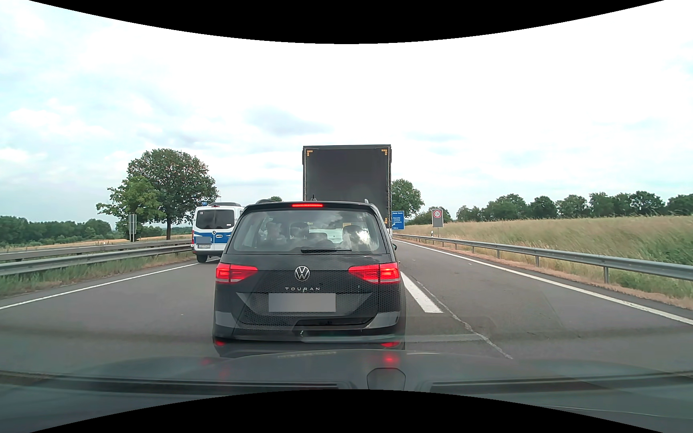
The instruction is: Follow the waypoints while adhering to traffic rules and regulations
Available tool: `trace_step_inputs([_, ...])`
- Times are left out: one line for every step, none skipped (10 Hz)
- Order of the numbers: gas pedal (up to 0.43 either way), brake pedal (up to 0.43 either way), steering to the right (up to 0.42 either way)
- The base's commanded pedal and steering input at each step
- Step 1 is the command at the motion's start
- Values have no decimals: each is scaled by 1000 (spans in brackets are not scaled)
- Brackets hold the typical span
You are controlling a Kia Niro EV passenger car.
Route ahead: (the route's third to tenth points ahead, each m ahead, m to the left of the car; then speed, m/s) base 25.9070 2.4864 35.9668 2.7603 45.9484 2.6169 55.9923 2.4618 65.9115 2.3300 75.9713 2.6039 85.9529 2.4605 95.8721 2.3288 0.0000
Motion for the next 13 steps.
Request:
trace_step_inputs([0, 250, -2])
trace_step_inputs([0, 250, -1])
trace_step_inputs([0, 250, -2])
trace_step_inputs([0, 250, -2])
trace_step_inputs([0, 250, -2])
trace_step_inputs([0, 250, -1])
trace_step_inputs([0, 250, -2])
trace_step_inputs([0, 250, -2])
trace_step_inputs([0, 250, -2])
trace_step_inputs([0, 250, -2])
trace_step_inputs([0, 250, -2])
trace_step_inputs([0, 250, -1])
trace_step_inputs([0, 256, -2])
